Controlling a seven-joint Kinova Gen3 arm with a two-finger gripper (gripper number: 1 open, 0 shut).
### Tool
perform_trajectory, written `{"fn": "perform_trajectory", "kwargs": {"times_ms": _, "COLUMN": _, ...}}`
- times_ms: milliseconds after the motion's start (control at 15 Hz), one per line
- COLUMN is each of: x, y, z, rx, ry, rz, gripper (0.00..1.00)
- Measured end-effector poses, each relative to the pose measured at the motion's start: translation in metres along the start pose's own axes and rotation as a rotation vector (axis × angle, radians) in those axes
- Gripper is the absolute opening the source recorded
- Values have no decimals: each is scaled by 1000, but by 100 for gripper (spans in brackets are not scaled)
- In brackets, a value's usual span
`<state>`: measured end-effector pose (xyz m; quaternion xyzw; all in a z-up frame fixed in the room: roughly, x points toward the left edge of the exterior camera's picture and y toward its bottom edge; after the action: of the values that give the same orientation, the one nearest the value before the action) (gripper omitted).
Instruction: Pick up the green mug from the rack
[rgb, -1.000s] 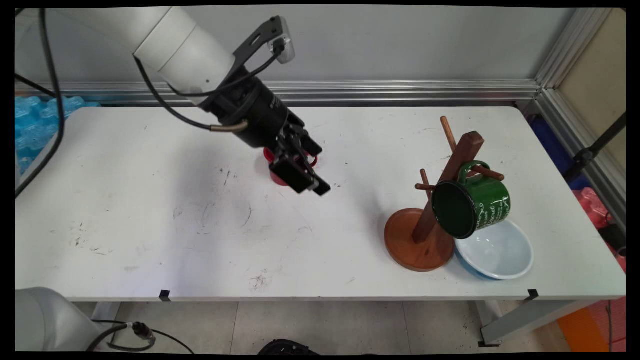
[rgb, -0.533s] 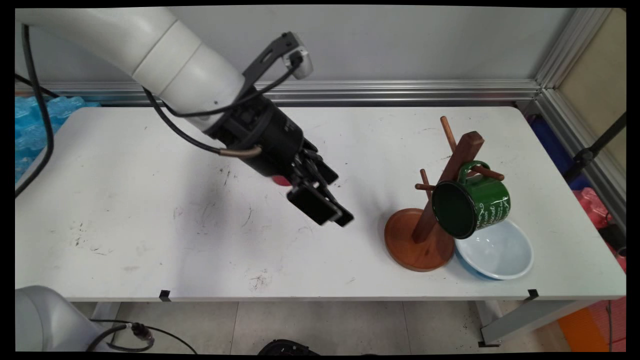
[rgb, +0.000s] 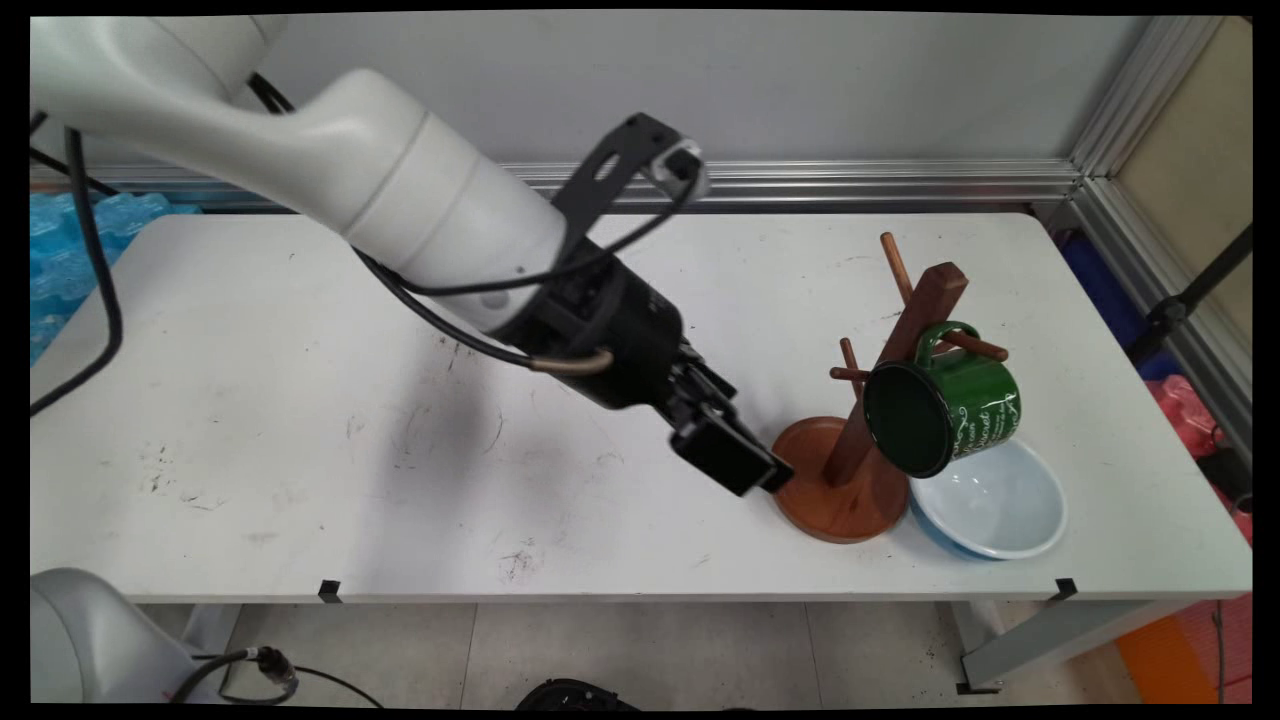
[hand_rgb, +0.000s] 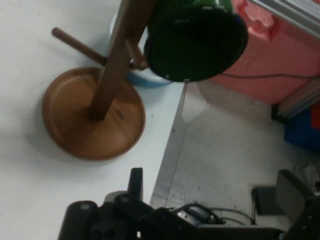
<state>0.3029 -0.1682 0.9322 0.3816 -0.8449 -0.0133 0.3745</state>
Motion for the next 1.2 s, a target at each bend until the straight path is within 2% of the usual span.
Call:
{"fn": "perform_trajectory", "kwargs": {"times_ms": 600, "x": 13, "y": 22, "z": 48, "rx": 2, "ry": 82, "rz": -75, "gripper": 100}}
{"fn": "perform_trajectory", "kwargs": {"times_ms": 1200, "x": 24, "y": 38, "z": 86, "rx": -46, "ry": 156, "rz": -151, "gripper": 100}}
